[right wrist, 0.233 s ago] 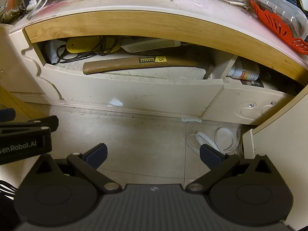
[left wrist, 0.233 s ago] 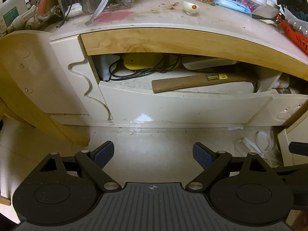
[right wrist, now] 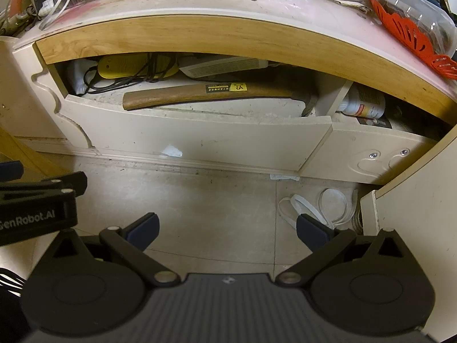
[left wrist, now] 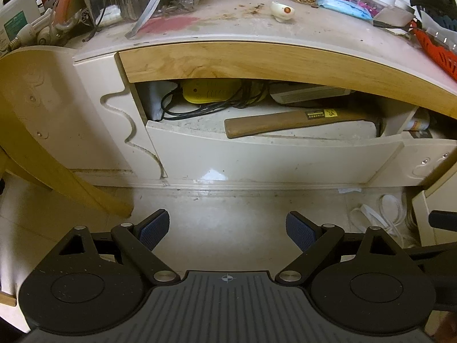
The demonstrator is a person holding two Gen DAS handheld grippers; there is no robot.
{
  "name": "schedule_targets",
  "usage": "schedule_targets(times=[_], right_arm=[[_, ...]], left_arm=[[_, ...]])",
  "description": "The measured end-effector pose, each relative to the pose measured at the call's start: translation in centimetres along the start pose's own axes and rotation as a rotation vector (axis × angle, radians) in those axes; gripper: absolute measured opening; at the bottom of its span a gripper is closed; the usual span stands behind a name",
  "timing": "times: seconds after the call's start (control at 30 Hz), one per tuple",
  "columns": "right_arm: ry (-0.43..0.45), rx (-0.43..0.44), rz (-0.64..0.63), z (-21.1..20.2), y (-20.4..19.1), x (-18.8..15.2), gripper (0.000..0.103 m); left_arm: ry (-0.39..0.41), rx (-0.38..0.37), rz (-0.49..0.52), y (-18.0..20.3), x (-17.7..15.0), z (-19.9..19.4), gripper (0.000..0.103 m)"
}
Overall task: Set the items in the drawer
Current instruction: 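Move both tools toward the white drawer under the wooden counter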
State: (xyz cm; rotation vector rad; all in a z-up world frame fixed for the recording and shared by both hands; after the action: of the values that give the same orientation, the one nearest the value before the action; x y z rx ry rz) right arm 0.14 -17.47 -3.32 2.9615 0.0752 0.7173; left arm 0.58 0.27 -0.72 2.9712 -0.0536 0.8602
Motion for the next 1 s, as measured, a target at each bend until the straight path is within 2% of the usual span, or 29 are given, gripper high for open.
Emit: schedule_targets(times=[1.0], right_arm=[[0.021,-0.022,0.047,0.5,1.2,0.4,0.103]], left_arm=[[0.005,-0.004,0.012,0.0,0.4,1.2,0.09]])
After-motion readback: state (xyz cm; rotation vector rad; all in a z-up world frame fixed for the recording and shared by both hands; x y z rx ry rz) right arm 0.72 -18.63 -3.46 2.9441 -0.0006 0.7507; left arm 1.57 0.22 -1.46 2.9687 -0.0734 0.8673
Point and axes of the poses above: each gripper's, at about its wrist camera, not at the fingertips, and z roughly the way its jaws point, y to its right, x to its top, the point moved 1 cm from there along z, roughly the way its jaws point, and after that the axes turned 5 degrees about -x, right-handed, at the moved point
